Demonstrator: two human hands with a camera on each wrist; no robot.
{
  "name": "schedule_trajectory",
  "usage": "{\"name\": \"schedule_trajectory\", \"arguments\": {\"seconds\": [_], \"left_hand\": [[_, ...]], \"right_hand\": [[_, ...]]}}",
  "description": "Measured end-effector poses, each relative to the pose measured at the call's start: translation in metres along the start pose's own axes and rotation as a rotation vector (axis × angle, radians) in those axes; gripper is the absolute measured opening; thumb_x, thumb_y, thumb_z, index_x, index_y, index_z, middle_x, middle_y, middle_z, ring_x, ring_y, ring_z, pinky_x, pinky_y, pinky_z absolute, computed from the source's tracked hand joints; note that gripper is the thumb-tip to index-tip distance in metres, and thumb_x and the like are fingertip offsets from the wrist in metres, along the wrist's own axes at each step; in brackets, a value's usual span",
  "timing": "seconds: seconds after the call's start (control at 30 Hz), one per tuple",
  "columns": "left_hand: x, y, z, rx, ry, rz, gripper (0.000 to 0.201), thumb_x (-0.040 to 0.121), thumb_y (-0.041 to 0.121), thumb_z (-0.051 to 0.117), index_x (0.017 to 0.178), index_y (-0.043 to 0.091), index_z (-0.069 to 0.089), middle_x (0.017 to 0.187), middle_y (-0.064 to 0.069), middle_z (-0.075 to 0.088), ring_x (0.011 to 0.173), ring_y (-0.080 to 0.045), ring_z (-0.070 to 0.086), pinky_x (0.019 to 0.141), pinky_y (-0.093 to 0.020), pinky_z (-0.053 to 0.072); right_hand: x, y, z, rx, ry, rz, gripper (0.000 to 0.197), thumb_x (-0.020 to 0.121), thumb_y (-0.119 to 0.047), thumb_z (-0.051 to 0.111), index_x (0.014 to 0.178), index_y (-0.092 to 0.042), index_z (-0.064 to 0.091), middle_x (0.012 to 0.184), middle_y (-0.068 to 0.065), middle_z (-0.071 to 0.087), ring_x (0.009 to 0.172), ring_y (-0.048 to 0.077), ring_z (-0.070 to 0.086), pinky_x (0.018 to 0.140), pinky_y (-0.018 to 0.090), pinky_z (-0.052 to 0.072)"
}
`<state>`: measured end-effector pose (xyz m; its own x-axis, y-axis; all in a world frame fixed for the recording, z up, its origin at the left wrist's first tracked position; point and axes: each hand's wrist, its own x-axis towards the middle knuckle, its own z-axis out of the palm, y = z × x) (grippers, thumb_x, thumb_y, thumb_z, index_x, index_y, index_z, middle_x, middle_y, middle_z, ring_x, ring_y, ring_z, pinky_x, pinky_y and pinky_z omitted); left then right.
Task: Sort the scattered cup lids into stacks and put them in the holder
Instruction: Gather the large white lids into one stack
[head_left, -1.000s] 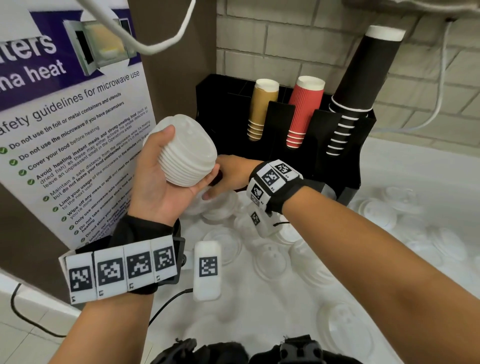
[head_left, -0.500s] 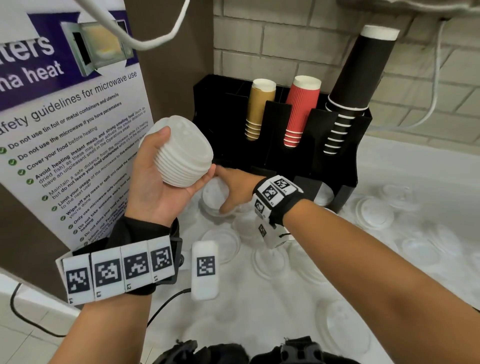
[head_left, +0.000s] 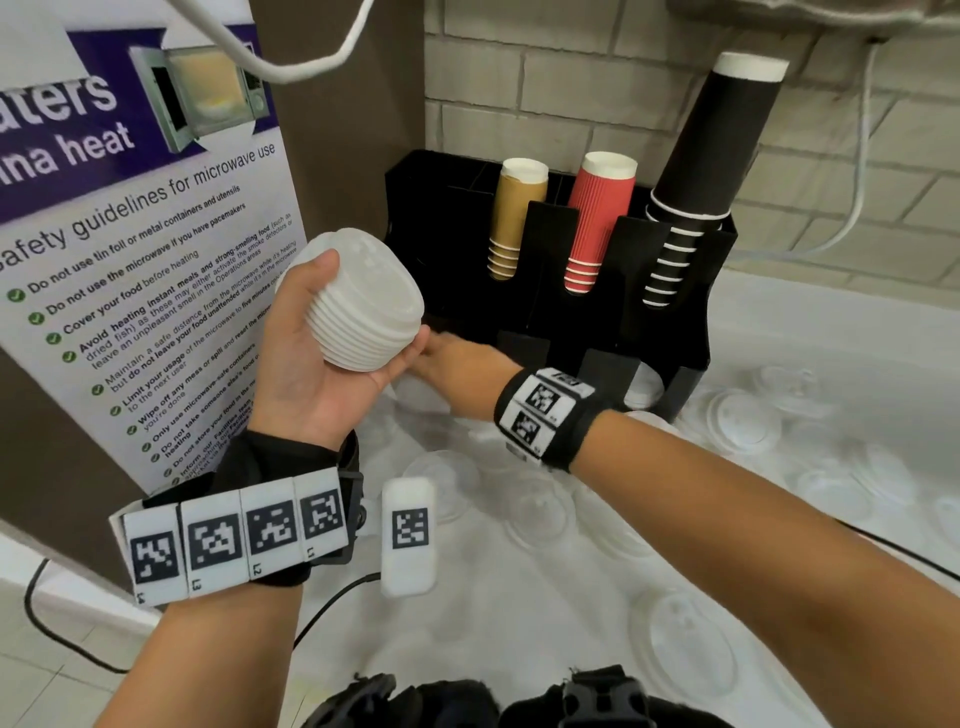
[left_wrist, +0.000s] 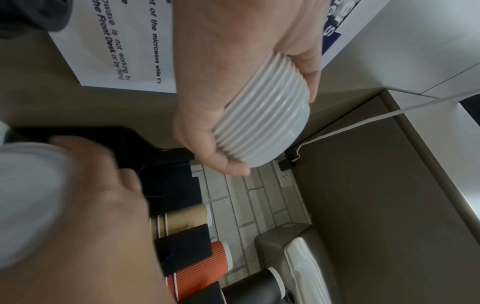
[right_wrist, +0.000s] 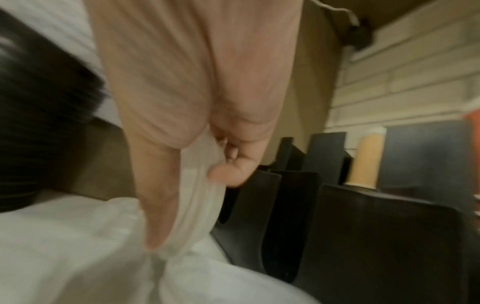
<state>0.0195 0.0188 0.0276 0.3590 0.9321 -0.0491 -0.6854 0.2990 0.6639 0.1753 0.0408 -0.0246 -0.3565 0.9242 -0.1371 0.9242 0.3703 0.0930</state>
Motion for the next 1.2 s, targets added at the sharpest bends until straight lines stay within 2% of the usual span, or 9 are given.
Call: {"name": "schedule_trajectory", "arguments": {"seconds": [0.13, 0.33, 0.43, 0.6, 0.73, 0.8, 0.87, 0.97, 1.2], "left_hand": [[0.000, 0.002, 0.000, -0.009, 0.011, -0.011, 0.059, 0.073, 0.038, 0.065, 0.128, 0.023, 0.052, 0.124, -0.007, 0.059, 0.107, -0.027, 0.062, 0.076, -0.042, 0.055], [0.001, 0.002, -0.002, -0.012, -0.039, -0.043, 0.089, 0.042, 0.031, 0.091, 0.123, 0.023, 0.055, 0.117, -0.006, 0.063, 0.105, -0.027, 0.064, 0.078, -0.043, 0.054], [0.001, 0.002, -0.002, -0.011, -0.060, -0.047, 0.102, 0.032, 0.036, 0.095, 0.124, 0.023, 0.055, 0.121, -0.007, 0.062, 0.107, -0.027, 0.063, 0.077, -0.043, 0.054], [0.002, 0.002, -0.004, -0.025, -0.054, -0.056, 0.103, 0.032, 0.037, 0.095, 0.126, 0.023, 0.055, 0.123, -0.007, 0.061, 0.108, -0.027, 0.063, 0.078, -0.043, 0.054], [0.003, 0.001, -0.006, -0.023, -0.057, -0.056, 0.104, 0.033, 0.037, 0.095, 0.127, 0.022, 0.054, 0.120, -0.007, 0.062, 0.105, -0.026, 0.063, 0.076, -0.042, 0.054], [0.006, -0.001, -0.006, -0.018, -0.065, -0.051, 0.086, 0.046, 0.033, 0.091, 0.123, 0.022, 0.055, 0.114, -0.006, 0.064, 0.101, -0.025, 0.064, 0.076, -0.041, 0.054], [0.007, -0.005, -0.006, -0.021, -0.059, -0.050, 0.056, 0.066, 0.036, 0.075, 0.117, 0.021, 0.058, 0.108, -0.006, 0.066, 0.098, -0.024, 0.065, 0.075, -0.040, 0.054], [0.010, -0.019, -0.005, 0.003, -0.067, -0.092, 0.046, 0.075, 0.037, 0.064, 0.118, 0.021, 0.059, 0.110, -0.006, 0.066, 0.097, -0.025, 0.065, 0.076, -0.040, 0.054], [0.011, -0.061, 0.001, 0.112, -0.049, -0.276, 0.053, 0.072, 0.032, 0.064, 0.123, 0.016, 0.059, 0.114, -0.012, 0.063, 0.100, -0.028, 0.062, 0.064, -0.039, 0.056]], "right_hand": [[0.002, -0.004, 0.003, 0.138, -0.199, -0.063, 0.106, 0.067, -0.025, 0.085, 0.150, -0.024, 0.021, 0.145, 0.010, 0.032, 0.124, 0.026, 0.042, 0.093, 0.035, 0.048], [0.003, -0.004, -0.002, 0.398, -0.226, 0.048, 0.088, 0.066, -0.060, 0.075, 0.137, -0.026, 0.038, 0.134, 0.002, 0.046, 0.120, 0.021, 0.049, 0.099, 0.039, 0.048], [0.007, -0.012, 0.005, 0.436, -0.310, 0.042, 0.091, 0.067, -0.059, 0.077, 0.140, -0.026, 0.033, 0.136, 0.003, 0.047, 0.120, 0.022, 0.049, 0.100, 0.037, 0.046], [0.012, -0.016, 0.012, 0.427, -0.410, 0.042, 0.090, 0.073, -0.047, 0.079, 0.142, -0.028, 0.025, 0.133, 0.007, 0.051, 0.101, 0.021, 0.058, 0.082, 0.030, 0.051], [0.006, -0.002, 0.002, 0.583, -0.270, 0.042, 0.094, 0.072, -0.043, 0.080, 0.146, -0.027, 0.024, 0.140, 0.006, 0.047, 0.122, 0.022, 0.050, 0.104, 0.038, 0.045], [-0.003, 0.011, -0.009, 0.732, -0.112, 0.052, 0.093, 0.075, -0.039, 0.079, 0.148, -0.024, 0.025, 0.145, 0.001, 0.042, 0.129, 0.018, 0.045, 0.108, 0.032, 0.040], [-0.019, 0.026, -0.018, 0.915, 0.105, 0.101, 0.077, 0.079, -0.031, 0.078, 0.142, -0.023, 0.035, 0.137, -0.003, 0.047, 0.119, 0.013, 0.049, 0.097, 0.022, 0.046], [-0.053, 0.040, -0.021, 1.220, 0.365, 0.233, 0.062, 0.078, -0.028, 0.078, 0.130, -0.035, 0.044, 0.120, 0.003, 0.055, 0.099, 0.019, 0.062, 0.074, 0.021, 0.055], [-0.123, 0.022, -0.003, 1.385, 0.584, 0.249, 0.065, 0.069, -0.026, 0.085, 0.121, -0.043, 0.050, 0.119, 0.001, 0.059, 0.104, 0.019, 0.063, 0.089, 0.035, 0.055]]}}
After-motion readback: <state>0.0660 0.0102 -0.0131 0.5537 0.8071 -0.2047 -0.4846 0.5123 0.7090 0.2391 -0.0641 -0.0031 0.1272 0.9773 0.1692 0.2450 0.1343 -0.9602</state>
